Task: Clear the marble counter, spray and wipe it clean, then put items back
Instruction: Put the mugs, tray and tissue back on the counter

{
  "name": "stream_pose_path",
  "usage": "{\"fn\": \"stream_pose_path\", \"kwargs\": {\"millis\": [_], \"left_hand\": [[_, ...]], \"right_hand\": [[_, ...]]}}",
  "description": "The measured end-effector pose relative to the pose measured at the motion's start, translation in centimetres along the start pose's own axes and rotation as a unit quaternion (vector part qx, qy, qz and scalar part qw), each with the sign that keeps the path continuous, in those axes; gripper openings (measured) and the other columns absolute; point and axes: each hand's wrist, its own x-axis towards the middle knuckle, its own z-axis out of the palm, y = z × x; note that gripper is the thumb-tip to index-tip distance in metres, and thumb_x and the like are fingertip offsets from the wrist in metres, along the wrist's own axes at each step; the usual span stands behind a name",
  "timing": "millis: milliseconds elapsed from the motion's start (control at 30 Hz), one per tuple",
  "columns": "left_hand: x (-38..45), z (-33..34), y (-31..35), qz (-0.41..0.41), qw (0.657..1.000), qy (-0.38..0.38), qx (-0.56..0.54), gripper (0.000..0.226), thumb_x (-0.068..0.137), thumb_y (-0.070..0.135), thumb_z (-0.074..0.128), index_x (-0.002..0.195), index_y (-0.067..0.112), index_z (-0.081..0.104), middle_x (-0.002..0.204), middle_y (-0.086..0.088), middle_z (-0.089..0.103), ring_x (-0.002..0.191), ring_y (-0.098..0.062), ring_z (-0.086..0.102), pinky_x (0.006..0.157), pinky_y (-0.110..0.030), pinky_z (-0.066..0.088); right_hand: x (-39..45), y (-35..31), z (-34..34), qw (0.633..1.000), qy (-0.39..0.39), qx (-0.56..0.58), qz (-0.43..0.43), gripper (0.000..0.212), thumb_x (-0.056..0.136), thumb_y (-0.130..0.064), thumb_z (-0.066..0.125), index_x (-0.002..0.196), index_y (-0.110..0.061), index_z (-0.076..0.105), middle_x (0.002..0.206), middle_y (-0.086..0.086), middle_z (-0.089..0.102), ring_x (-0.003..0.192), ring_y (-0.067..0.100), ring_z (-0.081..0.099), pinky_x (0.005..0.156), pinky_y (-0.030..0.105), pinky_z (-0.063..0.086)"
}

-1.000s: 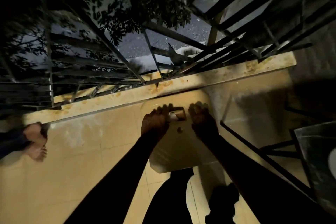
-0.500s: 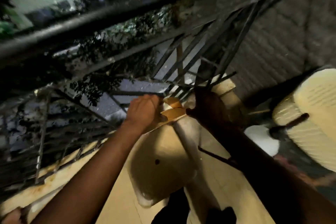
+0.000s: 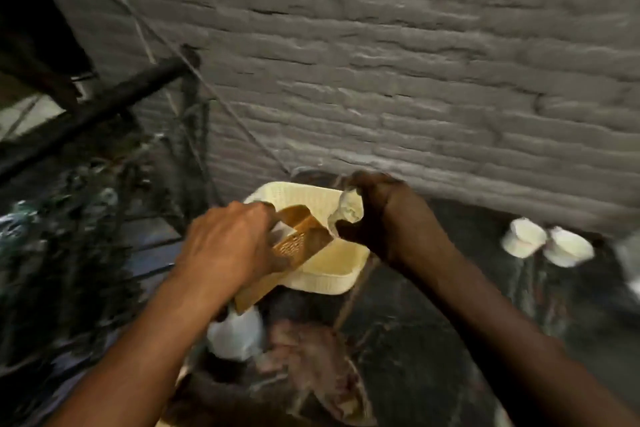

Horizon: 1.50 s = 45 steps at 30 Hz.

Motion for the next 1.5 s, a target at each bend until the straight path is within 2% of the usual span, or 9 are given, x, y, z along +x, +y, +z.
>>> {"fn": "stream_pose_path", "kwargs": {"millis": [300,567,700,933,1067,1167,1267,1367,1500], "left_hand": [[11.6,8.0,27.4,0.109,0.989,-0.095,-0.037,0.050,0.071,0.058,0.070,0.107,0.024,0.064,0.110,-0.007,0.068,0.102,-0.030,0.063,0.074,-0.033,0.044],[15.7,15.0,37.3,0.125,0.982,-0.140,-0.008,0.053,0.079,0.054,0.065,0.119,0.022,0.058,0.121,-0.008,0.063,0.111,-0.028,0.060,0.086,-0.037,0.046],[17.4,16.5,38.8,0.126,0.984,-0.127,0.001,0.050,0.081,0.054,0.063,0.120,0.023,0.057,0.120,-0.007,0.065,0.108,-0.027,0.062,0.084,-0.036,0.047],[18.7,18.9,40.1,0.127,0.981,-0.148,-0.007,0.049,0.083,0.052,0.063,0.122,0.024,0.052,0.122,-0.007,0.062,0.111,-0.027,0.059,0.088,-0.036,0.045],[18.2,20.0,39.9,0.133,0.979,-0.156,-0.012,0.046,0.087,0.044,0.063,0.125,0.023,0.050,0.125,-0.005,0.058,0.115,-0.025,0.056,0.091,-0.036,0.043],[17.9,20.2,39.8,0.137,0.978,-0.158,-0.012,0.045,0.087,0.040,0.064,0.126,0.022,0.050,0.126,-0.005,0.058,0.116,-0.024,0.056,0.093,-0.035,0.042],[17.6,20.4,39.6,0.139,0.977,-0.159,-0.015,0.048,0.085,0.045,0.064,0.126,0.024,0.051,0.125,-0.006,0.059,0.115,-0.025,0.057,0.091,-0.036,0.043],[16.8,20.5,39.5,0.147,0.977,-0.157,-0.015,0.050,0.085,0.050,0.062,0.126,0.023,0.051,0.125,-0.007,0.060,0.114,-0.025,0.057,0.092,-0.036,0.042],[13.6,20.6,39.4,0.182,0.972,-0.148,-0.023,0.050,0.086,0.050,0.059,0.128,0.025,0.051,0.124,-0.006,0.061,0.113,-0.026,0.058,0.092,-0.035,0.043]], "right_hand": [[-0.2,30.6,-3.6,0.983,-0.072,-0.024,0.168,0.068,0.076,-0.031,0.073,0.135,-0.011,0.044,0.134,0.016,0.046,0.117,0.035,0.050,0.091,0.038,0.046],[3.1,43.6,-0.4,0.976,-0.109,-0.081,0.170,0.051,0.081,-0.020,0.069,0.126,-0.008,0.050,0.128,0.015,0.051,0.112,0.035,0.055,0.085,0.037,0.046],[4.3,46.3,1.8,0.977,-0.119,-0.101,0.149,0.030,0.083,-0.019,0.063,0.111,-0.009,0.060,0.114,0.013,0.062,0.101,0.031,0.063,0.078,0.035,0.049],[4.4,48.3,5.0,0.975,-0.143,-0.083,0.146,0.026,0.085,-0.011,0.060,0.111,-0.006,0.059,0.110,0.014,0.064,0.102,0.034,0.061,0.082,0.038,0.048],[4.1,49.0,5.9,0.972,-0.154,-0.105,0.141,0.035,0.094,-0.011,0.047,0.127,-0.004,0.052,0.131,0.019,0.051,0.121,0.036,0.046,0.101,0.044,0.038],[4.2,48.9,5.6,0.972,-0.152,-0.120,0.131,0.046,0.090,-0.021,0.057,0.134,-0.011,0.044,0.138,0.013,0.044,0.124,0.031,0.044,0.101,0.039,0.034],[3.5,48.3,4.7,0.982,-0.118,-0.094,0.114,0.059,0.088,-0.033,0.061,0.139,-0.013,0.039,0.144,0.013,0.037,0.130,0.032,0.037,0.107,0.040,0.027],[0.7,46.8,4.2,0.996,-0.023,0.001,0.090,0.055,0.081,-0.030,0.069,0.129,-0.011,0.052,0.134,0.016,0.049,0.119,0.033,0.050,0.101,0.043,0.040],[-7.5,43.0,3.1,0.992,0.024,0.075,0.099,0.046,0.079,-0.025,0.071,0.121,-0.013,0.057,0.123,0.014,0.055,0.108,0.029,0.056,0.092,0.039,0.047]]}}
